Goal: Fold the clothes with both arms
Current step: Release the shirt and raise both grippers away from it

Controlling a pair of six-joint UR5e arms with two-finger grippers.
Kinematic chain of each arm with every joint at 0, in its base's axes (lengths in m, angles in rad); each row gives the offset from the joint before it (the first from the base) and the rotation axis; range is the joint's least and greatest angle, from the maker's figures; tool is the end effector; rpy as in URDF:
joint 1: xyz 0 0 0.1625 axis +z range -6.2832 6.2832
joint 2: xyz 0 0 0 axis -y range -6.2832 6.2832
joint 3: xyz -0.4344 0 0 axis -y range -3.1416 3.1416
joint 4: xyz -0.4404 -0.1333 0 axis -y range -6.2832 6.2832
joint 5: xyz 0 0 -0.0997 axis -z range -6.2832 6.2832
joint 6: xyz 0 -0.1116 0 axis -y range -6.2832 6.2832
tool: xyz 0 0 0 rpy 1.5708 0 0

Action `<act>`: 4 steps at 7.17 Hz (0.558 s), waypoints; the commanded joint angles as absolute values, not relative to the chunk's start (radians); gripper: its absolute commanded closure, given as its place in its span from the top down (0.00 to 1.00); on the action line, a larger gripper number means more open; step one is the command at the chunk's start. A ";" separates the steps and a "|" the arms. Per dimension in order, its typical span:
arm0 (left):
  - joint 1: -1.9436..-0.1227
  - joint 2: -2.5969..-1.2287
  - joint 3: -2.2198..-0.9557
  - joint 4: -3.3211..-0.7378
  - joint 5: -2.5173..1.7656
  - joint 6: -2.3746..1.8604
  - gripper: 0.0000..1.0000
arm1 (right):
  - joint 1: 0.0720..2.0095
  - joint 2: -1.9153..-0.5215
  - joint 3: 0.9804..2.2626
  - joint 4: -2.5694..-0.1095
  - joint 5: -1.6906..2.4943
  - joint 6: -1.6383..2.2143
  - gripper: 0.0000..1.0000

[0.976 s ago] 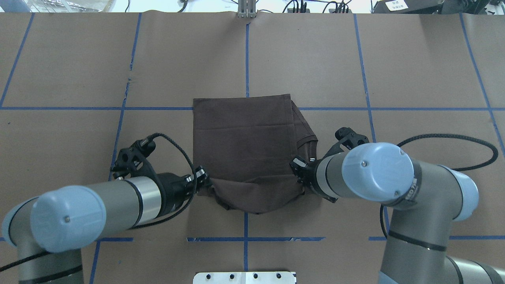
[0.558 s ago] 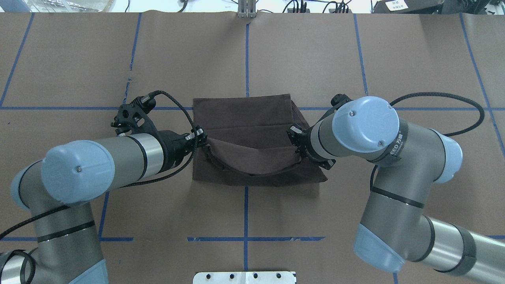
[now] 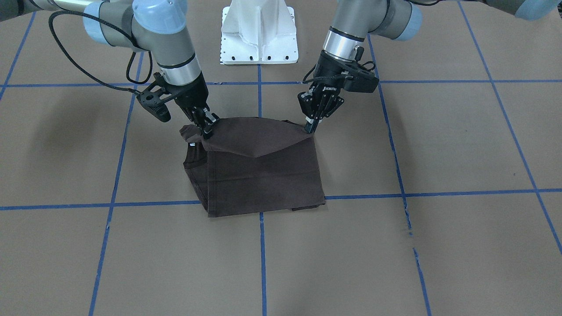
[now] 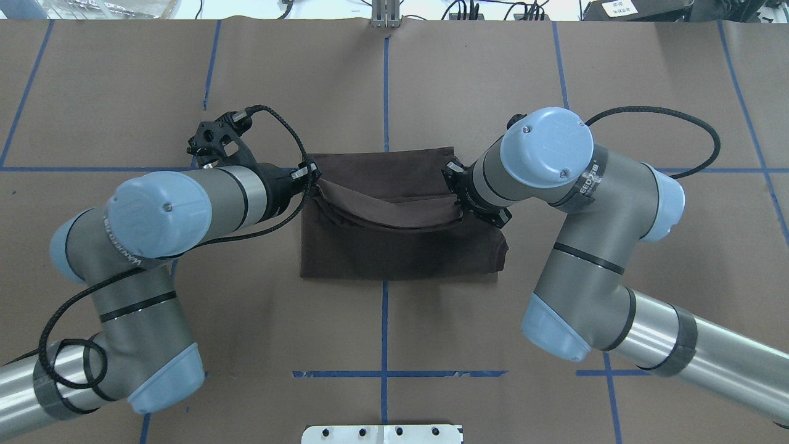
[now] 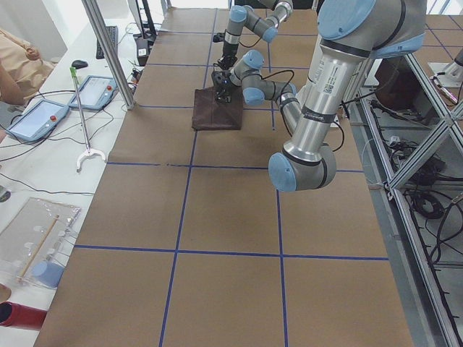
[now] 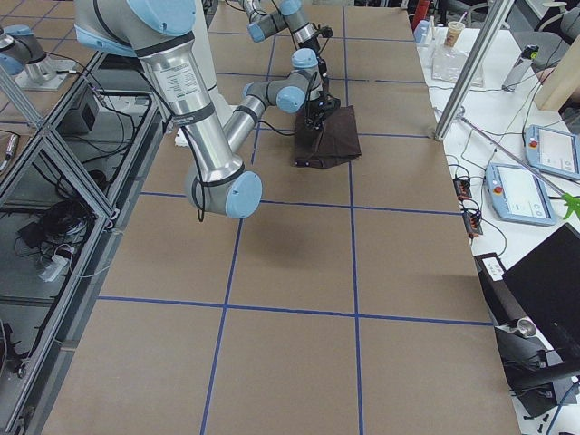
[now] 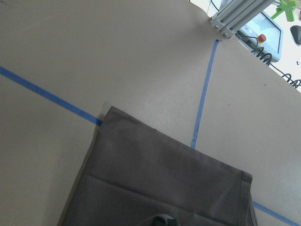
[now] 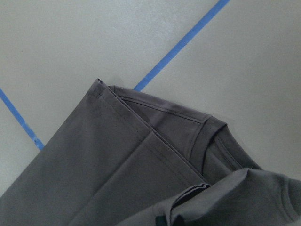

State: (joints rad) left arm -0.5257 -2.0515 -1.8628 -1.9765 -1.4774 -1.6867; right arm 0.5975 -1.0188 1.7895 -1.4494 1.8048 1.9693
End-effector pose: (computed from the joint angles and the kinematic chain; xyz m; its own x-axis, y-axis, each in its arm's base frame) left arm 0.4962 -0.4540 0.1906 0.2621 -0.2852 -0.9219 0.6086 0.7903 -0.0714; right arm -0.5107 -0.4775 0.2161 0.3239 0.6770 0.6609 -0.5682 0.6977 -0.4362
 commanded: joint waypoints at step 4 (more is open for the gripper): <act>-0.693 -2.238 -1.353 -2.221 -1.477 -1.474 1.00 | 0.829 -0.723 1.143 -1.017 1.960 1.846 1.00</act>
State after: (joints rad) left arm -0.6640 -2.2162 -1.4005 -2.1985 -1.4746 -1.5172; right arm 0.7633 -0.7774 1.2238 -1.0768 1.9072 1.8870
